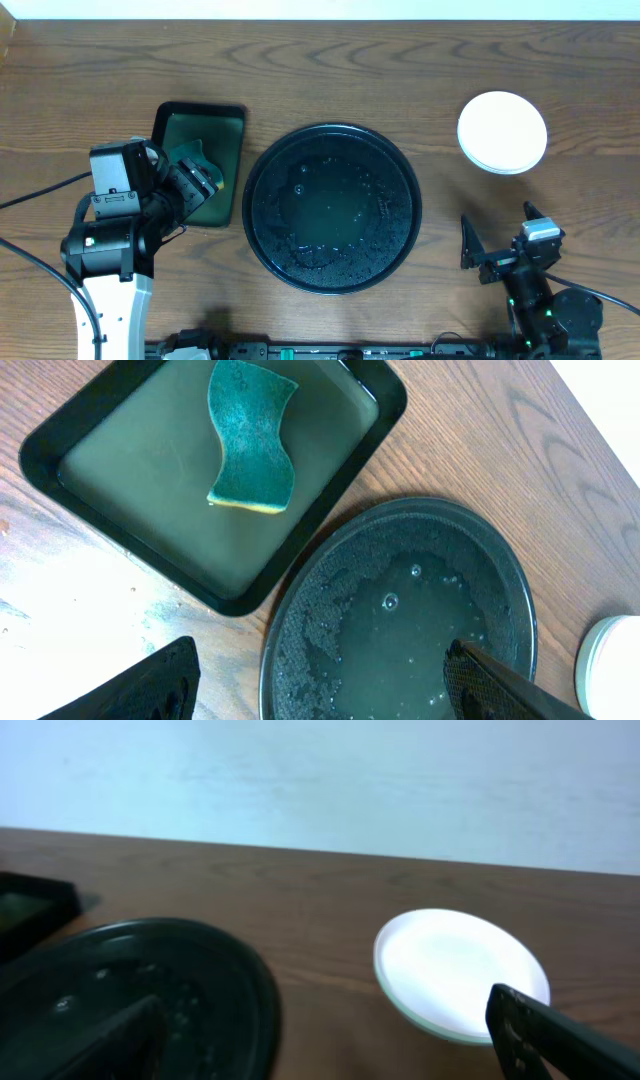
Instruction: Clean dirty plates on tray and stack at the side
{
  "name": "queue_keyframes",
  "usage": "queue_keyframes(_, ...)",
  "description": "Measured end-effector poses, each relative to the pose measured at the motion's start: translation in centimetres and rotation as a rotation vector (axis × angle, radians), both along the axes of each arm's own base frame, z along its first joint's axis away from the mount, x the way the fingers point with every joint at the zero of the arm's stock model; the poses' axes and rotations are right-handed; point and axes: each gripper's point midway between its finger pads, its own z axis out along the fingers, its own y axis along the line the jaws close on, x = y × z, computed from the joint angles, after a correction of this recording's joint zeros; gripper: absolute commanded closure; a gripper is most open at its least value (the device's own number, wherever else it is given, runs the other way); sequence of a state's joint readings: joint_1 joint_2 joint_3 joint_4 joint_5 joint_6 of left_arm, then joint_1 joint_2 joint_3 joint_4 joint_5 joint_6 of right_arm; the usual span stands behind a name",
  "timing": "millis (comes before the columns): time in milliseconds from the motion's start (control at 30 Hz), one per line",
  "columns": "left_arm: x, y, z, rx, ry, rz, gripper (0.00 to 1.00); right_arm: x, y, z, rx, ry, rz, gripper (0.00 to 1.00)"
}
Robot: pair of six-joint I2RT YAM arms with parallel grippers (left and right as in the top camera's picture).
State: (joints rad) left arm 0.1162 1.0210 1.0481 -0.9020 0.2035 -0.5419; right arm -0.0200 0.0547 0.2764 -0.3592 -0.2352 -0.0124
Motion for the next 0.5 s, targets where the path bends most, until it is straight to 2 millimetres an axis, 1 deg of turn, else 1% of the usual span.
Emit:
queue_keyframes(33, 0.0, 0.0, 0.0, 0.0, 0.0, 0.0, 0.21, 0.2, -0.1, -0.2, 0.0, -0.008, -0.006, 0.01)
queue_keyframes(67, 0.0, 0.0, 0.0, 0.0, 0.0, 0.0, 0.21, 0.4, -0.4, -0.9, 0.0, -0.01, -0.016, 0.01)
queue_keyframes(200, 0.0, 0.0, 0.0, 0.0, 0.0, 0.0, 0.21, 1.3, -0.5, -1.9, -0.002, -0.067, -0.02, 0.01)
queue_keyframes(400, 0.0, 0.0, 0.0, 0.0, 0.0, 0.0, 0.21, 2.1, -0.7, -4.6, -0.001, -0.068, -0.03, 0.01)
queue_keyframes(500, 0.0, 0.0, 0.0, 0.0, 0.0, 0.0, 0.21, 2.2, -1.1, -4.5, 0.001, -0.076, -0.056, 0.01)
